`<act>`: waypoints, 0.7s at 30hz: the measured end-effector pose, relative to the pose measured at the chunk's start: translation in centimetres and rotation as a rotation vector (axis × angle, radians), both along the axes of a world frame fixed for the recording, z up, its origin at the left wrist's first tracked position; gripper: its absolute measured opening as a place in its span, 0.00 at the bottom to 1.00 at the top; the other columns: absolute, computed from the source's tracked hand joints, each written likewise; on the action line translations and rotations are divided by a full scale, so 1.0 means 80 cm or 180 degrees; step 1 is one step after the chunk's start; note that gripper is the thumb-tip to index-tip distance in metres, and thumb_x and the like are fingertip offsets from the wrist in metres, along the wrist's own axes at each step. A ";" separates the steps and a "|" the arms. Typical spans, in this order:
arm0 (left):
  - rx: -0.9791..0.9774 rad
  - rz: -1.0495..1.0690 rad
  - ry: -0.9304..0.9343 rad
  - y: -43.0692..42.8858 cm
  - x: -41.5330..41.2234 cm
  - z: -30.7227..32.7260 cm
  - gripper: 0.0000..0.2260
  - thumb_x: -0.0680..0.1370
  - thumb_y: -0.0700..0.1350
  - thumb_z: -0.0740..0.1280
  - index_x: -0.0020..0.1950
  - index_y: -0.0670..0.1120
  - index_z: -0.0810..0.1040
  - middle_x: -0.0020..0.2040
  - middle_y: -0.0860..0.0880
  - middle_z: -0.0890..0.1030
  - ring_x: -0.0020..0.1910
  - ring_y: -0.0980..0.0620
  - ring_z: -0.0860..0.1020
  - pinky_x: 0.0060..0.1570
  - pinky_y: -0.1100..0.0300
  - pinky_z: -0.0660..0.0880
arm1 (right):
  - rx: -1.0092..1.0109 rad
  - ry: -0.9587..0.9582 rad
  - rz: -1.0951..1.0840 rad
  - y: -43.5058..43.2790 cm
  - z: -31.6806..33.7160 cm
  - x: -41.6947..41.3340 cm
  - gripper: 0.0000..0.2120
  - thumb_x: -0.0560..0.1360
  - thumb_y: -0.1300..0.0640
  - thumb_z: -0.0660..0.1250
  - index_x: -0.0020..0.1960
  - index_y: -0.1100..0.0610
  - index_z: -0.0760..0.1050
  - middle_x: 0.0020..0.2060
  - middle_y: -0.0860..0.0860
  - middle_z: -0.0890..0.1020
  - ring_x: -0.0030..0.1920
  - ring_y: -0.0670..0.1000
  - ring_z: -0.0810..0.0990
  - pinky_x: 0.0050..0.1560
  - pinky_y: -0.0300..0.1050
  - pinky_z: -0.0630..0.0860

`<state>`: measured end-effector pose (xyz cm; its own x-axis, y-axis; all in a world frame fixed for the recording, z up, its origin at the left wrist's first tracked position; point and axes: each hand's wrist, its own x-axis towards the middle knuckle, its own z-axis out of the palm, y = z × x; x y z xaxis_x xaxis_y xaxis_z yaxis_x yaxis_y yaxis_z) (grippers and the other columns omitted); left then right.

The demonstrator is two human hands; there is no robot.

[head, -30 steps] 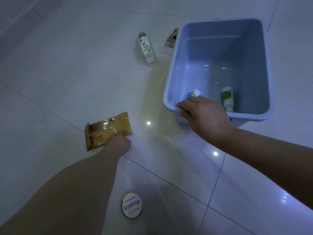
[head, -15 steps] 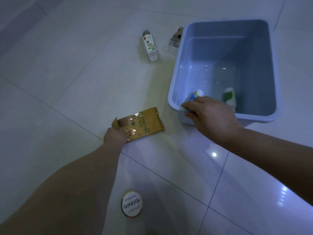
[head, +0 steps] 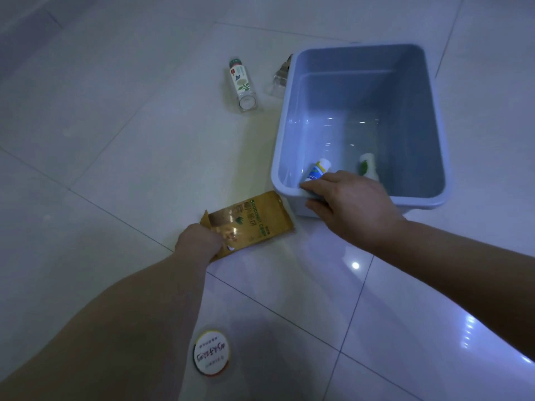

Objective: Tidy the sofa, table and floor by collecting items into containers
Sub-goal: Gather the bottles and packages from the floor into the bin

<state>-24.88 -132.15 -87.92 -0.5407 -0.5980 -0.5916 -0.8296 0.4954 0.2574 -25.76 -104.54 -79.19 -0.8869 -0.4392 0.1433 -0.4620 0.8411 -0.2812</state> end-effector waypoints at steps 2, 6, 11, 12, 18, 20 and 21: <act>-0.0041 0.0072 0.0121 0.000 -0.004 0.008 0.14 0.62 0.44 0.72 0.44 0.38 0.81 0.44 0.39 0.83 0.45 0.42 0.83 0.49 0.46 0.82 | 0.0040 -0.0012 -0.0020 0.007 0.003 0.001 0.13 0.77 0.50 0.62 0.59 0.51 0.77 0.52 0.52 0.81 0.55 0.58 0.77 0.44 0.49 0.73; -0.0179 0.0115 0.0379 0.010 -0.009 0.030 0.08 0.70 0.41 0.65 0.42 0.38 0.80 0.38 0.39 0.82 0.41 0.41 0.83 0.46 0.47 0.82 | 0.0185 -0.0151 -0.0050 0.017 0.007 0.002 0.14 0.78 0.49 0.59 0.61 0.50 0.75 0.54 0.50 0.80 0.57 0.55 0.76 0.46 0.48 0.72; 0.0109 0.0411 0.0889 0.023 -0.026 0.065 0.08 0.72 0.41 0.66 0.43 0.37 0.80 0.36 0.39 0.80 0.35 0.42 0.81 0.44 0.43 0.82 | 0.0340 -0.0082 -0.0002 0.025 0.007 0.003 0.14 0.80 0.49 0.55 0.61 0.49 0.73 0.53 0.49 0.80 0.56 0.54 0.77 0.44 0.46 0.71; 0.0147 0.0417 0.1012 0.027 -0.032 0.073 0.07 0.73 0.41 0.66 0.42 0.37 0.79 0.35 0.40 0.79 0.34 0.43 0.80 0.44 0.42 0.82 | 0.0375 -0.0074 -0.0001 0.027 0.007 0.004 0.14 0.80 0.49 0.55 0.61 0.49 0.73 0.53 0.49 0.80 0.55 0.54 0.77 0.43 0.46 0.71; 0.0163 0.0227 0.1695 0.064 -0.073 0.122 0.08 0.72 0.43 0.66 0.40 0.38 0.80 0.36 0.41 0.80 0.36 0.43 0.81 0.43 0.43 0.82 | 0.0446 -0.0003 -0.0082 0.042 0.007 0.003 0.13 0.79 0.50 0.55 0.59 0.47 0.74 0.50 0.47 0.80 0.51 0.53 0.78 0.38 0.43 0.61; 0.0109 0.0017 0.1890 0.078 -0.085 0.134 0.11 0.71 0.45 0.65 0.41 0.38 0.82 0.38 0.41 0.82 0.38 0.42 0.83 0.44 0.45 0.82 | 0.0491 -0.0022 -0.0097 0.050 0.010 0.004 0.12 0.79 0.50 0.56 0.58 0.48 0.75 0.49 0.48 0.80 0.51 0.54 0.78 0.38 0.43 0.60; 0.0054 -0.0127 0.1975 0.088 -0.091 0.141 0.12 0.71 0.46 0.64 0.41 0.38 0.82 0.39 0.41 0.83 0.39 0.42 0.83 0.44 0.48 0.82 | 0.0505 -0.0033 -0.0111 0.055 0.013 0.005 0.12 0.79 0.49 0.57 0.57 0.48 0.75 0.50 0.48 0.80 0.51 0.54 0.78 0.38 0.42 0.60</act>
